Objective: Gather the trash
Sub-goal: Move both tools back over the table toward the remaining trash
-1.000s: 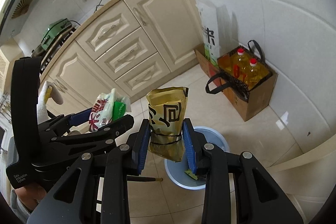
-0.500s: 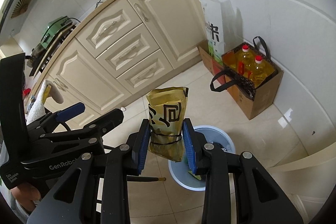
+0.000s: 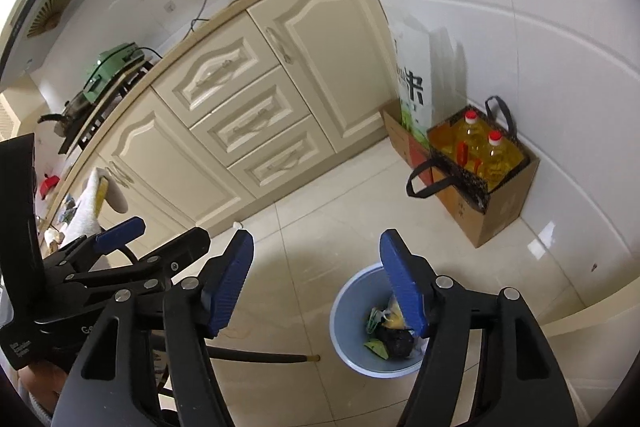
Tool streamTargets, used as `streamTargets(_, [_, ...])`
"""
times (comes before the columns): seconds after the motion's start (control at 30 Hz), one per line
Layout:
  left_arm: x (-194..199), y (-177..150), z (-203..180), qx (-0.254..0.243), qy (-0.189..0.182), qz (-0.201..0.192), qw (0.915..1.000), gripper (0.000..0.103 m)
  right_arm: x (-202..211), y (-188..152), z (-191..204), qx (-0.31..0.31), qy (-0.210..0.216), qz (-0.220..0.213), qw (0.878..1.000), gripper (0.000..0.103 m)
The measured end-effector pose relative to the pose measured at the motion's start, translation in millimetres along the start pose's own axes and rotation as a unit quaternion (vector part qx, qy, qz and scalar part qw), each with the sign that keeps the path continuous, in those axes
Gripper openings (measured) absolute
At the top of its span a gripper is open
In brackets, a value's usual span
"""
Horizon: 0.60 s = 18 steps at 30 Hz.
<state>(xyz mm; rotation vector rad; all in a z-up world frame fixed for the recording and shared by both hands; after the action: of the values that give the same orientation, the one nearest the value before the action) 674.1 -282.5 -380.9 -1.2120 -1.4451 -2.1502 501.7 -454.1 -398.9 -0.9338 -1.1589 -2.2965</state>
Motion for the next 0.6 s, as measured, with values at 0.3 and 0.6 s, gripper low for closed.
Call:
streamTargets(0.3, [109.9,-15.6,34.1,0.018,0.005,-0.07,0.9974,0.095,65.2,9.3,56.4,0.042,0.002,-0.046,0.998,0.082])
streamTargets(0.6, [255.6,-73.3,115.1,0.049,0.054,-0.158,0.9847,0.102,127.9,0.5,166.3,0.112,0.035,-0.091,0.989,0.096])
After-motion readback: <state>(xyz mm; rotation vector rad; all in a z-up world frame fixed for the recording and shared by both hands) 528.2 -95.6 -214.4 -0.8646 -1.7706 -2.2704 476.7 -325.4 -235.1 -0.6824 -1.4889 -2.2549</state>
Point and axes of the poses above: each gripper's, at about its wrist camera, not at the fingertips, and x roughly against the way its jaws point, z to its left, y to its top, the point moved 5 cm from there along -x, roughly the way its jaws point, and after that the axes turned 5 degrees about -x, right-handed, at the moved point
